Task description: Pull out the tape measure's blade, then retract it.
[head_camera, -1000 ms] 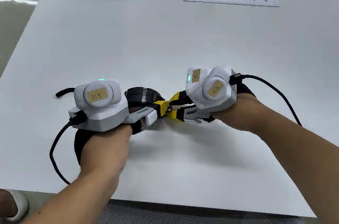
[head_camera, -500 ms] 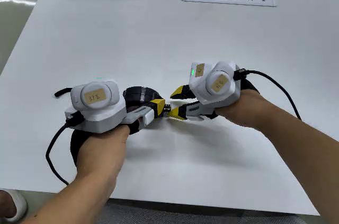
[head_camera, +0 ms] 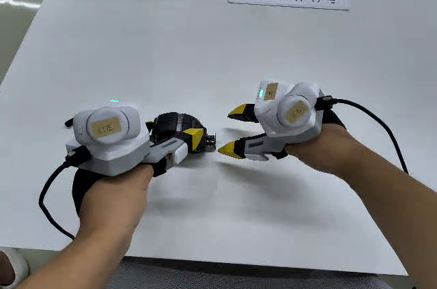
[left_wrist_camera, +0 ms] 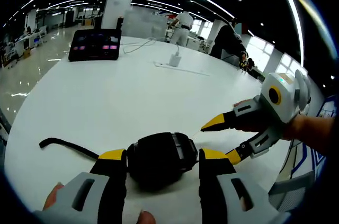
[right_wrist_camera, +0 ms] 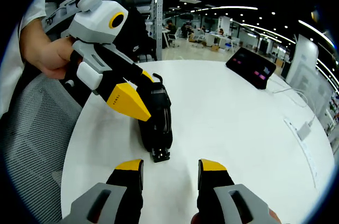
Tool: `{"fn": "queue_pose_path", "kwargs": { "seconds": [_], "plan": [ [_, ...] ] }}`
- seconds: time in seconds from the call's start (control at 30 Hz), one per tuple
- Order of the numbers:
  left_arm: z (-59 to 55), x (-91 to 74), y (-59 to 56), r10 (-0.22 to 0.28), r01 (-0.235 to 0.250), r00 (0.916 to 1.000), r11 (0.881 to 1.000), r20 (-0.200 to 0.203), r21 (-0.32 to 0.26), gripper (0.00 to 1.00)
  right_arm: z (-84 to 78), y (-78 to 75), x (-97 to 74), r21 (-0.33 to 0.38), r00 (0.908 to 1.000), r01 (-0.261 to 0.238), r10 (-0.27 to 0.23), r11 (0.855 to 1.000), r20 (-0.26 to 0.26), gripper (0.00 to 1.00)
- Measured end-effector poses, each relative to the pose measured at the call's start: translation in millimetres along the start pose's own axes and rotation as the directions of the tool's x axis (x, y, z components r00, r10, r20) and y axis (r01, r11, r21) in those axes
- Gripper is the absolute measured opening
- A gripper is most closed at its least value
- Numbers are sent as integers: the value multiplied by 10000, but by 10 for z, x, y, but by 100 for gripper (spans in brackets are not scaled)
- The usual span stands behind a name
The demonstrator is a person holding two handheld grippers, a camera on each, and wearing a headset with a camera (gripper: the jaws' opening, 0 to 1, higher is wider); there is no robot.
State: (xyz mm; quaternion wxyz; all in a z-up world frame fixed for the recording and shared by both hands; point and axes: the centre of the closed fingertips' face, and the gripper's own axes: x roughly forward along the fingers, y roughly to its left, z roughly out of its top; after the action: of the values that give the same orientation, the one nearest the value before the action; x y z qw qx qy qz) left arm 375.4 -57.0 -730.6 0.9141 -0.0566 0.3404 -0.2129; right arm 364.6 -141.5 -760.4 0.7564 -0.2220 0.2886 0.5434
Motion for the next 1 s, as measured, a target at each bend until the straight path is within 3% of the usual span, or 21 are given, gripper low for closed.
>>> {"fn": "queue_pose_path", "kwargs": {
  "seconds": [0.3,0.6,0.83,1.0],
  "plan": [
    [56,-123,-105,-691,679,9976,9931,93,957,50,-39,18,-212,225,9989,472,-472,9986,13,42],
    [32,-230,-200,-1225,1228,9924,9824,-107,1409,50,-116,56,-415,533,9962,868,-868,9948,-17,43],
    [60,-293,-199,-1540,1519,9881,9735,-11,1709,51,-177,63,-565,834,9930,1178,-1180,9895,-21,45],
    [30,-325,-162,-1660,1642,9861,9670,-71,1950,58,-223,57,-664,1107,9890,1472,-1482,9829,1,46]
  ]
}}
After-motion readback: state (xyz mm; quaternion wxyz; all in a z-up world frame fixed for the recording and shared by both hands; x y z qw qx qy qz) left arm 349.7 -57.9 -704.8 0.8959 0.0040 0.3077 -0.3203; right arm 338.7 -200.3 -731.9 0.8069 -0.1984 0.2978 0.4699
